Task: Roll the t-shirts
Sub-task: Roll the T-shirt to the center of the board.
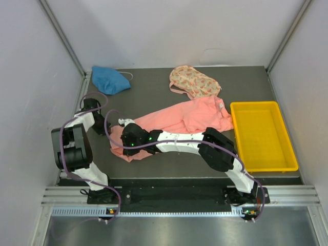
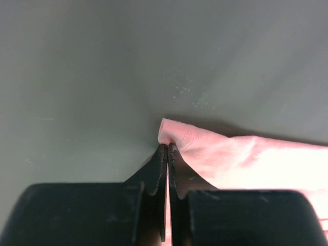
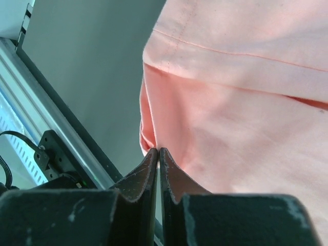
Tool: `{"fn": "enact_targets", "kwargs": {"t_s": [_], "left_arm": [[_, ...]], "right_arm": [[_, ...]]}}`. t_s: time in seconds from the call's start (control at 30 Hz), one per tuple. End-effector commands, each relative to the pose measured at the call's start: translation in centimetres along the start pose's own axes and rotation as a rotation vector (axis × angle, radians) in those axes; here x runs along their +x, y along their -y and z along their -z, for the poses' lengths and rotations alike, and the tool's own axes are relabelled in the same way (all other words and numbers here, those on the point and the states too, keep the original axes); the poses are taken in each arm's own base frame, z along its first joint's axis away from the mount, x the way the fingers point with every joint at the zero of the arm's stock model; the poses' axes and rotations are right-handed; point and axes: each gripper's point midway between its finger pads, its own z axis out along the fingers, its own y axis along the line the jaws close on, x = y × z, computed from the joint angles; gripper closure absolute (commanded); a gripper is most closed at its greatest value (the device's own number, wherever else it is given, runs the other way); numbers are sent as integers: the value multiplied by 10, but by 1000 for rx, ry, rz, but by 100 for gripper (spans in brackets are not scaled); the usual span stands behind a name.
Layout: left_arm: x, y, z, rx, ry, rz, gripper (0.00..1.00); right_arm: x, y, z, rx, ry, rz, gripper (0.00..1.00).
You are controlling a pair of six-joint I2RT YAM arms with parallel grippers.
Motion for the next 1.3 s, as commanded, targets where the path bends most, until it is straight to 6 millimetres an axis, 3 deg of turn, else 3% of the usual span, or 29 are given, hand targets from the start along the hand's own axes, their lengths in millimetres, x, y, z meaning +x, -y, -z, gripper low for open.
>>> {"fn": "enact_targets", "kwargs": {"t_s": [0.0, 0.23, 0.37, 0.53, 0.7, 0.87, 1.13, 1.27], "left_arm": [[-24, -7, 8, -72, 103, 1, 100], [-59, -9, 48, -123, 249, 6, 100], [-68, -8, 59, -136, 278, -9, 100], [-64, 1, 58, -102, 257, -42, 100], [-57, 8, 52, -99, 230, -61, 100], [-47, 32, 50, -69, 221, -74, 100], [-38, 69, 51, -23, 200, -107, 100], [-35, 83, 50, -1, 193, -123, 100]], "right_arm": [[-39, -22, 35, -42, 107, 9, 97], [-47, -36, 46, -93, 119, 0, 97], [-48, -44, 48, -121, 114, -12, 97], [-47, -37, 48, -91, 120, -34, 97], [-38, -15, 44, -26, 101, -70, 97], [-25, -5, 42, -15, 86, -95, 98], [-32, 2, 53, 21, 145, -140, 98], [-27, 11, 57, 45, 156, -160, 98]]}}
